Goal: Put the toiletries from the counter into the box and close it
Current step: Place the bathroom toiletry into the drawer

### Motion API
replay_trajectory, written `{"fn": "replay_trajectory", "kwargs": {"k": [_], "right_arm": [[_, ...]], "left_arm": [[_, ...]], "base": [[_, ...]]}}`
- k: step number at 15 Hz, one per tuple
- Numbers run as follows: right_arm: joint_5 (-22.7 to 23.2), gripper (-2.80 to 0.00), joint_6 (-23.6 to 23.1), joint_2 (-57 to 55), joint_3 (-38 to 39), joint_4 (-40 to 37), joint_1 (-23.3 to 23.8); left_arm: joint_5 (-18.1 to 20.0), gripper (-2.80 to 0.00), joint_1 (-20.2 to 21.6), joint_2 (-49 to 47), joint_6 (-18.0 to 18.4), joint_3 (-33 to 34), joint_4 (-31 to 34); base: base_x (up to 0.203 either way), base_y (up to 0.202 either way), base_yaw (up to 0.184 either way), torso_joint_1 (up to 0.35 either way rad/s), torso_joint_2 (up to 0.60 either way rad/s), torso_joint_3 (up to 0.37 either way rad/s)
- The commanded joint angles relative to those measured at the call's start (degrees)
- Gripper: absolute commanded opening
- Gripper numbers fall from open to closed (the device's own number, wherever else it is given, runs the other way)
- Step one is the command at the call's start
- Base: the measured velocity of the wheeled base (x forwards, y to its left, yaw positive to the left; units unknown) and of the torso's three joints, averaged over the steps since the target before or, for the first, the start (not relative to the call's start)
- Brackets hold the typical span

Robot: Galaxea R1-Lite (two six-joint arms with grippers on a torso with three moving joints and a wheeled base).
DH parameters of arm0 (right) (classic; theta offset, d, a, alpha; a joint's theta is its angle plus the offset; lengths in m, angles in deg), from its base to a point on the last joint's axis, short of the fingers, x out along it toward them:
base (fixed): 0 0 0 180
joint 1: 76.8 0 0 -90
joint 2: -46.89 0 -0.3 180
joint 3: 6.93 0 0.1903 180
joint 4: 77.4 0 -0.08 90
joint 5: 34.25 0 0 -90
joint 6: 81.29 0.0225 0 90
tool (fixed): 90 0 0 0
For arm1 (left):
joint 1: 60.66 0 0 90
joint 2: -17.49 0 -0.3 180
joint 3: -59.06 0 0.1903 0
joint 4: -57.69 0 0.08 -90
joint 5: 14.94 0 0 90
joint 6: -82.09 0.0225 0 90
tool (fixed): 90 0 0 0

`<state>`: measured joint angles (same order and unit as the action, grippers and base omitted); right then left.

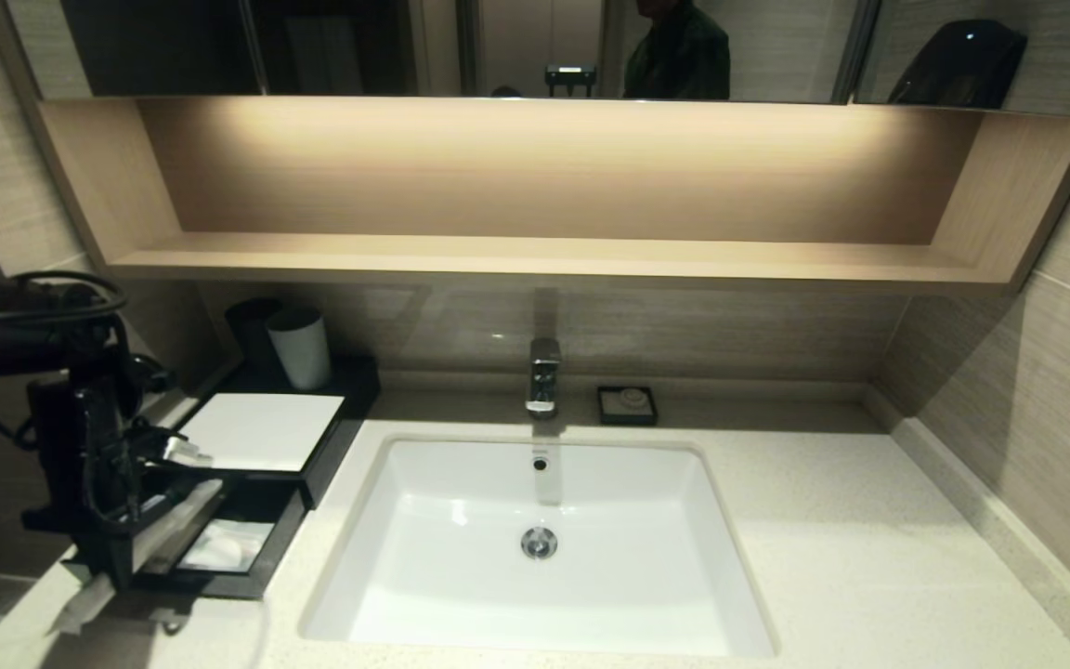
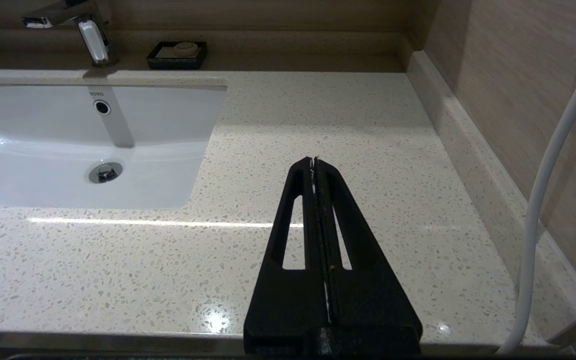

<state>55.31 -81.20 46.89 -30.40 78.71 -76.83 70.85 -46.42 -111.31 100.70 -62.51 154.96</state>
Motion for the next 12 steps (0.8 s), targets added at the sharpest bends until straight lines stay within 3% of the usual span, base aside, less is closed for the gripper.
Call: {"fn": "replay_trajectory", "kwargs": {"k": [1, 12], "right_arm": [[0.0, -2.8, -0.01, 0.0, 0.01, 0.0, 0.02], [0.0, -2.8, -0.01, 0.0, 0.01, 0.0, -0.06]], "left_arm": [[-0.12, -2.8, 0.09, 0.31, 0.14, -0.14, 0.52], [-1.5, -2.8, 0.09, -2.24, 0.12, -2.94, 0.53]], "base": [[0.0, 0.0, 0.0, 0.0, 0.0, 0.0], [0.0, 0.0, 0.0, 0.0, 0.0, 0.0]]}}
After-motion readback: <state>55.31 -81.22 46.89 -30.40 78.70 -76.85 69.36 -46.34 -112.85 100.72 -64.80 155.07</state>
